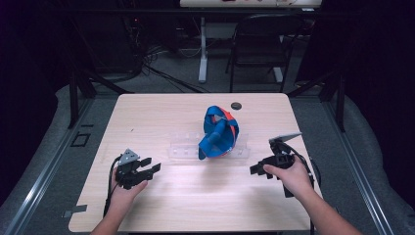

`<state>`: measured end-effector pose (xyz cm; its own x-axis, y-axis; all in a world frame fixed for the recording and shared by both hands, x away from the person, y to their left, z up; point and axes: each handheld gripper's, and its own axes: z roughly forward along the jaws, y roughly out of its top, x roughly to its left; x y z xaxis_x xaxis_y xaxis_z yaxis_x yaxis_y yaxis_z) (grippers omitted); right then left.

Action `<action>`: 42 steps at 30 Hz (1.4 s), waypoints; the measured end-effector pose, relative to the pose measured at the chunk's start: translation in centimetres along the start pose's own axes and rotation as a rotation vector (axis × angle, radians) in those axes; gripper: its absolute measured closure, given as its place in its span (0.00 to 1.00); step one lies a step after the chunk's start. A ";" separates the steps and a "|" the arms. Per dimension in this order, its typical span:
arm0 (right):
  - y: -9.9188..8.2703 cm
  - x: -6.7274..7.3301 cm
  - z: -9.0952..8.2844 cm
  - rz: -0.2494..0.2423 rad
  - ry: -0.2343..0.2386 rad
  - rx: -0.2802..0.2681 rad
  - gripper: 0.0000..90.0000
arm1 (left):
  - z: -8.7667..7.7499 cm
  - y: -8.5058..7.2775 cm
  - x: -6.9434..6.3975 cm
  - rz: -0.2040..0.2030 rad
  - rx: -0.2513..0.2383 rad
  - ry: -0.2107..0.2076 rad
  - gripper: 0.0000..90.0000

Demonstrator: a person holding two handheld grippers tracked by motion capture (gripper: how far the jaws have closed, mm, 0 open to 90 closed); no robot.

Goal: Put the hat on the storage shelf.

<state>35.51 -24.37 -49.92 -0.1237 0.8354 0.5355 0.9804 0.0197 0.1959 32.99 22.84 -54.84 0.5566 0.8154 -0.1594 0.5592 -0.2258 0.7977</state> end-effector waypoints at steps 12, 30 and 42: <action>-4.4 -2.0 1.6 -0.022 0.044 -0.087 0.66 | 0.2 -0.5 0.9 -0.021 0.014 0.019 0.55; -7.9 -2.9 3.3 -0.078 0.044 -0.230 0.65 | 1.3 -0.8 0.5 0.027 0.064 0.026 0.55; -8.4 -4.0 3.9 -0.079 0.048 -0.324 0.65 | 1.6 -0.8 0.3 0.028 0.069 0.021 0.54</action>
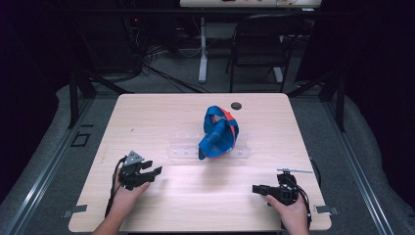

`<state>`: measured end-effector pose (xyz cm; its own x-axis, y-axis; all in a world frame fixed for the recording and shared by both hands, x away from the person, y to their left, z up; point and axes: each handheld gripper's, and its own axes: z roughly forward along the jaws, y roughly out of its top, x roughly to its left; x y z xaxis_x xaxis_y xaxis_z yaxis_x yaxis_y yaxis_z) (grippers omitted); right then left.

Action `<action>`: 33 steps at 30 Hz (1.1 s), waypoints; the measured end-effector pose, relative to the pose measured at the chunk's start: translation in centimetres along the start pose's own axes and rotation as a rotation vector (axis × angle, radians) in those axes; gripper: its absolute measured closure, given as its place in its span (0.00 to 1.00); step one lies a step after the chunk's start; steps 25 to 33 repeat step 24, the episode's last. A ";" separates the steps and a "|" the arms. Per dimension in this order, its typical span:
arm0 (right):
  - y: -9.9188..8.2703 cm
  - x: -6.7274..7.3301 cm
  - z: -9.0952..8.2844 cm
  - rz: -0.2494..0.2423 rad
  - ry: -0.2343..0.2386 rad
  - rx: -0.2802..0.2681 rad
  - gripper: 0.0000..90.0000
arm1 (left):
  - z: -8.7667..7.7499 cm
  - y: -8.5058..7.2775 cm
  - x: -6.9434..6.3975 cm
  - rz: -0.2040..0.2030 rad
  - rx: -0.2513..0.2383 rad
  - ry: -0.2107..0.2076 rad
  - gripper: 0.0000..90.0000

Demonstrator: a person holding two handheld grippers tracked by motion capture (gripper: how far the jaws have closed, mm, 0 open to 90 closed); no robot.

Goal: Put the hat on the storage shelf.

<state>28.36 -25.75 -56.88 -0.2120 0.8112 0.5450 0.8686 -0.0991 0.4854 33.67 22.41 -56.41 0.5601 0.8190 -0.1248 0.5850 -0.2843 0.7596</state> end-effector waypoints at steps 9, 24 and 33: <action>-0.6 -1.2 -0.9 0.014 -0.002 -0.076 0.63 | 0.2 0.2 -0.2 -0.010 0.001 -0.009 0.54; -1.2 -2.9 -1.8 0.051 -0.042 -0.177 0.62 | 0.6 1.5 -2.4 0.035 -0.030 -0.060 0.54; -1.2 -2.9 -1.8 0.051 -0.042 -0.177 0.62 | 0.6 1.5 -2.4 0.035 -0.030 -0.060 0.54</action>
